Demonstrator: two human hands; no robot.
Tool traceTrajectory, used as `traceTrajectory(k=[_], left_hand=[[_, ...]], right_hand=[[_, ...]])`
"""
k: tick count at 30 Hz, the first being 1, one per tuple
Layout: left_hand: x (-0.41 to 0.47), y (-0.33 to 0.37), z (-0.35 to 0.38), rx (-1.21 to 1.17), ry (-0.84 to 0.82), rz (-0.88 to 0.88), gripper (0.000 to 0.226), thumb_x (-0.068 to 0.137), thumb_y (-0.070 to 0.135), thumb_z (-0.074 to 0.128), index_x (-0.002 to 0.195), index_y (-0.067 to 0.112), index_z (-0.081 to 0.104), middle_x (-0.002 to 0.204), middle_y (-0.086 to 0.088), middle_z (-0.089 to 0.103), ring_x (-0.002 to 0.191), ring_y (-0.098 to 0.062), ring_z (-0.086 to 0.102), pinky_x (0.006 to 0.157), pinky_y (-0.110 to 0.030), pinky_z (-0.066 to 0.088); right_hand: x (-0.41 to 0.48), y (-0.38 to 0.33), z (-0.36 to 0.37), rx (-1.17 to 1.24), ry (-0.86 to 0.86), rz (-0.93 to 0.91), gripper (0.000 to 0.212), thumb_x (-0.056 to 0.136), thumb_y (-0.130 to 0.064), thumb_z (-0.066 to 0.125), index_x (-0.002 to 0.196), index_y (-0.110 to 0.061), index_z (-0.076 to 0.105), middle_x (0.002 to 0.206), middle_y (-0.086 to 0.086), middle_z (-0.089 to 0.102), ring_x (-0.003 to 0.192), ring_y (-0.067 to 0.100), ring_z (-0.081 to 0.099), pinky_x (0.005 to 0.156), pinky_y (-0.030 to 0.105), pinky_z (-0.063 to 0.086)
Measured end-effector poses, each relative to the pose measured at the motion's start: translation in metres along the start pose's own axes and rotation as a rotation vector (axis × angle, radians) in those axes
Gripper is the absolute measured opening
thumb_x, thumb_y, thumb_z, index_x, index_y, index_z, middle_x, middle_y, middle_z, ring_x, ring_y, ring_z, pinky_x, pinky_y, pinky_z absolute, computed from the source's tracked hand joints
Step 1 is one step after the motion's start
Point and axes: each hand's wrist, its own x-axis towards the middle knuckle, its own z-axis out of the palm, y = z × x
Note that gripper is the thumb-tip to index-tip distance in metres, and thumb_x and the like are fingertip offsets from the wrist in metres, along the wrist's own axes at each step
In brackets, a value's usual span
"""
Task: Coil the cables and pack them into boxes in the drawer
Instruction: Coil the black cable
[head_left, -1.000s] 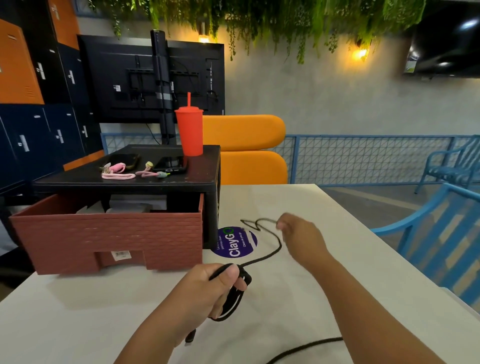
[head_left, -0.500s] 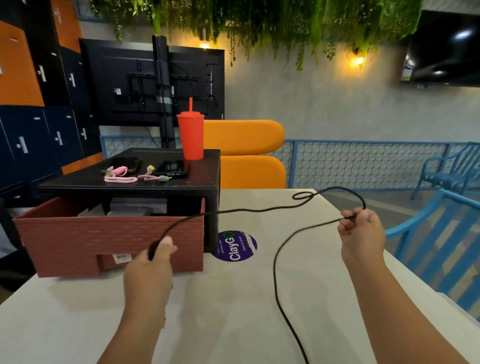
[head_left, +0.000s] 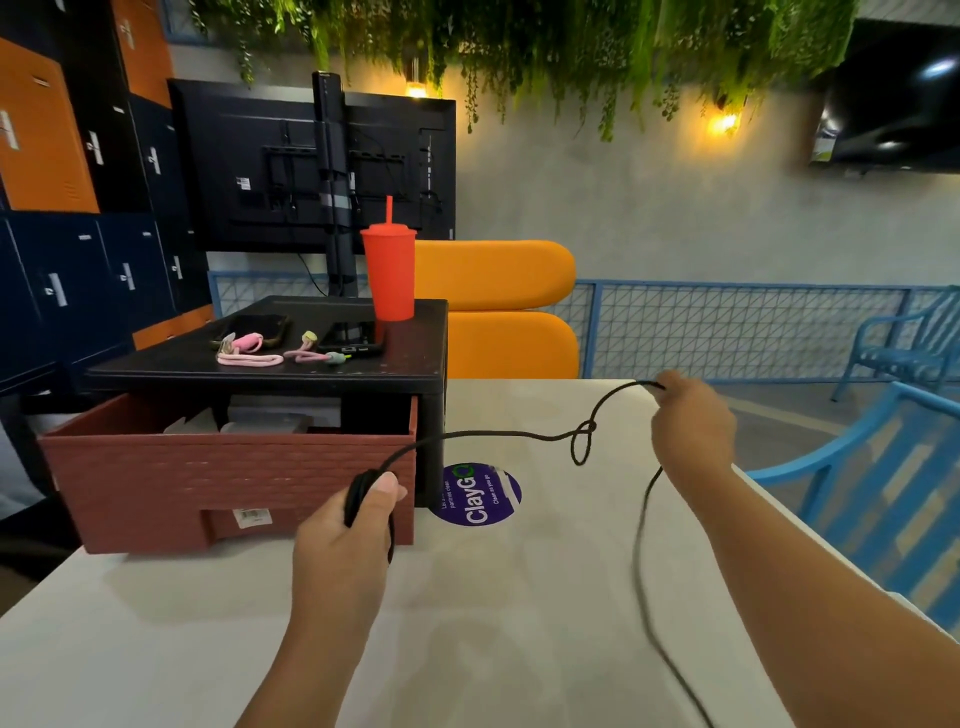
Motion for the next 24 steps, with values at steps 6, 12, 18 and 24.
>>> traceTrajectory(k=[6, 12, 18, 24], left_hand=[[-0.001, 0.000, 0.002, -0.005, -0.024, 0.013, 0.023, 0.092, 0.027, 0.053, 0.078, 0.017, 0.068, 0.037, 0.012, 0.043, 0.052, -0.013, 0.040, 0.056, -0.029, 0.036], [0.000, 0.000, 0.002, -0.009, -0.015, -0.002, 0.028, 0.091, 0.025, 0.055, 0.081, 0.001, 0.066, 0.048, 0.003, 0.038, 0.051, -0.014, 0.035, 0.053, -0.029, 0.033], [0.000, -0.002, 0.003, 0.035, -0.019, 0.001, 0.031, 0.090, 0.024, 0.056, 0.086, -0.005, 0.064, 0.060, -0.006, 0.044, 0.055, -0.016, 0.040, 0.054, -0.027, 0.034], [0.000, -0.001, 0.003, 0.023, -0.017, -0.013, 0.029, 0.090, 0.025, 0.057, 0.083, -0.003, 0.065, 0.055, -0.003, 0.040, 0.056, -0.017, 0.039, 0.058, -0.029, 0.036]], right_hand=[[-0.008, -0.040, 0.000, -0.626, -0.186, -0.766, 0.030, 0.092, -0.001, 0.039, 0.118, -0.008, 0.052, 0.117, 0.010, 0.045, 0.097, 0.030, 0.054, 0.066, 0.034, 0.043], [-0.038, -0.026, 0.041, -0.728, -0.606, -1.148, 0.032, 0.093, -0.004, 0.037, 0.119, -0.002, 0.056, 0.130, 0.012, 0.041, 0.112, 0.032, 0.047, 0.088, 0.043, 0.047], [-0.063, -0.017, 0.061, -0.681, -0.802, -1.050, 0.030, 0.092, 0.000, 0.033, 0.112, 0.005, 0.055, 0.122, 0.018, 0.050, 0.110, 0.033, 0.050, 0.088, 0.042, 0.045], [-0.077, -0.022, 0.058, -0.688, -0.844, -1.050, 0.028, 0.090, 0.004, 0.035, 0.105, 0.004, 0.058, 0.116, 0.019, 0.051, 0.102, 0.035, 0.051, 0.076, 0.039, 0.039]])
